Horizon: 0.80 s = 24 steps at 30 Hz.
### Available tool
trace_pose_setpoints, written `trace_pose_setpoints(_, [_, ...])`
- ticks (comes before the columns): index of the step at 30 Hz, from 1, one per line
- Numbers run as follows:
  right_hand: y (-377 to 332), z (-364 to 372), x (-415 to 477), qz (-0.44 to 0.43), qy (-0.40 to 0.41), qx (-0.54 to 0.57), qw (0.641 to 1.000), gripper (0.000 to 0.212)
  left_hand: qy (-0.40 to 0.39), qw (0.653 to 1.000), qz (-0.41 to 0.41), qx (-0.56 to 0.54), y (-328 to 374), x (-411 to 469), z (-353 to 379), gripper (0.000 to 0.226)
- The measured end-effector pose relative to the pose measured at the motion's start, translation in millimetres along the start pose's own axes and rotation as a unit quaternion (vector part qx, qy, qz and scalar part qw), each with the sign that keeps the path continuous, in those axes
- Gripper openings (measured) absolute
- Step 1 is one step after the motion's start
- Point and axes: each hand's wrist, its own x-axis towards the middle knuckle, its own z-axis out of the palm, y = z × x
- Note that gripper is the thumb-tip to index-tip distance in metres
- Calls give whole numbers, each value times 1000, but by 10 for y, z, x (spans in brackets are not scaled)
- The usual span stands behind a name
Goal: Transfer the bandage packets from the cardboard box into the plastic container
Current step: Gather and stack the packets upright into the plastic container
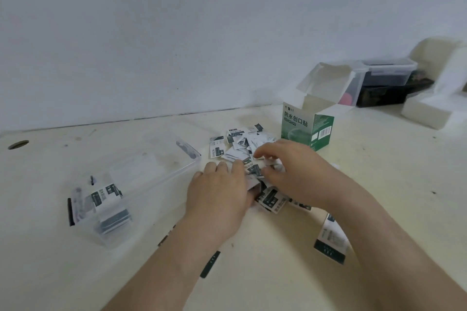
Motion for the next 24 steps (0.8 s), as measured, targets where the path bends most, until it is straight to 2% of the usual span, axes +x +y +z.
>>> trace_pose_setpoints(2, [1,54,5,-9,-15,-4,1000,30,-24,999,15,47,42,19,-8,36])
trace_pose_setpoints(4, [15,79,7,-8,-28,-13,999,30,-37,995,36,83,69,20,-37,42])
trace_pose_setpoints(6, [48,81,13,-3,-21,-8,1000,30,-29,996,38,76,43,19,-85,44])
trace_pose_setpoints(10, [67,70,12,-4,-16,-18,1000,31,45,999,26,0,-98,-20,-196,29])
trace_pose_setpoints(12, [24,24,2,-17,7,29,999,34,103,986,1,-128,-162,-60,-241,19])
trace_pose_setpoints(14, [-39,-24,-19,-33,33,140,989,38,110,944,-49,-306,-183,-85,-290,12])
trace_pose_setpoints(16, [-95,-31,-30,-43,40,203,977,34,96,876,-83,-466,-164,-84,-311,7])
trace_pose_setpoints(19, [-106,-23,-43,-42,69,202,976,13,70,814,-91,-569,-66,-86,-282,11])
trace_pose_setpoints(21, [-108,-41,-45,-48,64,227,971,14,76,797,-88,-593,-34,-83,-260,12])
trace_pose_setpoints(22, [-103,-58,-47,-48,61,227,971,15,91,804,-86,-581,-41,-77,-259,11])
trace_pose_setpoints(23, [-92,-72,-44,-41,62,218,973,14,105,829,-84,-543,-69,-73,-249,13])
trace_pose_setpoints(24, [-72,-91,-41,-28,71,207,975,13,109,870,-79,-475,-107,-67,-233,22])
